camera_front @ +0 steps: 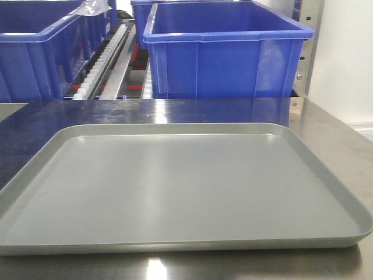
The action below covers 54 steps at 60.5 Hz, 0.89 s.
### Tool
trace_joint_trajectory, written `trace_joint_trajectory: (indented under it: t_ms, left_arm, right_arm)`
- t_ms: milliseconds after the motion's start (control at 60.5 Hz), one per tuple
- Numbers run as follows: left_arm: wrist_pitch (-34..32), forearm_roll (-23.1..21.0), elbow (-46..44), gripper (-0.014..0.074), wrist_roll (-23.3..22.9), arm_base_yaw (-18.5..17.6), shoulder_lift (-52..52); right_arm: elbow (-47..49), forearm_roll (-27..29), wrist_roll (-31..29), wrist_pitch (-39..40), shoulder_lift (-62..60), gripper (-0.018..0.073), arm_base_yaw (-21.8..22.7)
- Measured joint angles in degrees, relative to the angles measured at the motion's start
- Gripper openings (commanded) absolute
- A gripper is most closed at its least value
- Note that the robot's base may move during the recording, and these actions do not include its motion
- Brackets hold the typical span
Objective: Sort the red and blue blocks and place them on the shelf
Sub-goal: 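Drive the base away from the counter holding both cubes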
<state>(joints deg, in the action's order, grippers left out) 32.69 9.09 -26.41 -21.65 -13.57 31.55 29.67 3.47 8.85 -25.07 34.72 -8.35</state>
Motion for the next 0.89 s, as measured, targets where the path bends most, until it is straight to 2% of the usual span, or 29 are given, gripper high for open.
trace_joint_trajectory:
  t_ms: [892]
  left_arm:
    - [0.0,0.0,0.0,0.0125,0.0,0.0,0.0]
  right_arm:
    - [0.0,0.0,0.0,0.0,0.0,0.0050,0.0]
